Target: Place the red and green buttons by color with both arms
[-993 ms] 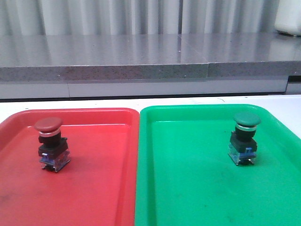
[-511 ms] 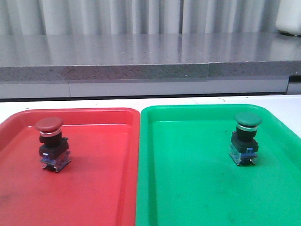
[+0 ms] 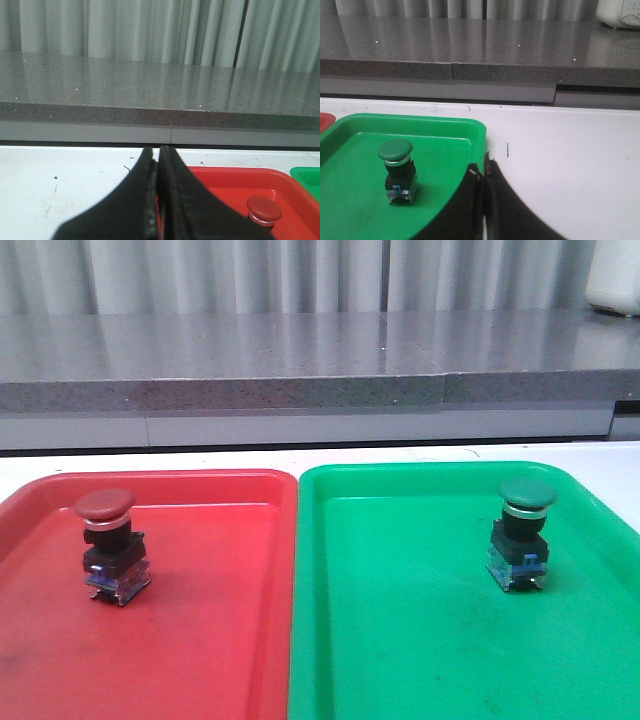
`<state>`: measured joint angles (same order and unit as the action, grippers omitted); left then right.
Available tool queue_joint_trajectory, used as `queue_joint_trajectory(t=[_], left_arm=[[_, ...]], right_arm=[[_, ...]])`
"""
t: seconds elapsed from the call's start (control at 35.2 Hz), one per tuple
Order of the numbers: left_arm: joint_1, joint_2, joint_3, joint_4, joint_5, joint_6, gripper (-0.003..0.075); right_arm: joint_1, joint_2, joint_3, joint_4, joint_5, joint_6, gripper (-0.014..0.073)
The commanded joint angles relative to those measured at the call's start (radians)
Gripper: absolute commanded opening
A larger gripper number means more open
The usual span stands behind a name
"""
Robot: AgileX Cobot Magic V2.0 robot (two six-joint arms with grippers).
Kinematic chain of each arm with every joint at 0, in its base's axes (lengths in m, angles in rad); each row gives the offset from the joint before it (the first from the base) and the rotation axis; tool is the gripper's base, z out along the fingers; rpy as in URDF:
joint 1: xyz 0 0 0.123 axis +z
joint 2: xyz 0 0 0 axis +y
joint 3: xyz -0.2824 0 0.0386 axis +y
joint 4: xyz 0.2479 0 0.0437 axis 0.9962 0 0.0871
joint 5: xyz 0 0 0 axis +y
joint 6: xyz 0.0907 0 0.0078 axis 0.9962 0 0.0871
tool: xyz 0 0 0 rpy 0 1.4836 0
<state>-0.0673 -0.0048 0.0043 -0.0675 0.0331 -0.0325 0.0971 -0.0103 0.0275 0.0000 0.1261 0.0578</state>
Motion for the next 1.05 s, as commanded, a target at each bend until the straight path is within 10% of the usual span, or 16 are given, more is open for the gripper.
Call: queue_joint_trajectory(t=[0.0,1.02], left_arm=[[-0.003,-0.017,0.025,-0.002,-0.088,-0.002,-0.002],[0.051,-0.019,0.025,-0.002,-0.088,-0.002,-0.002]], right_arm=[[-0.007,-0.017,-0.006,-0.007,-0.088,0.001,-0.0069],[-0.007,-0.016,-0.006,-0.007,-0.083,0.001,-0.0069]])
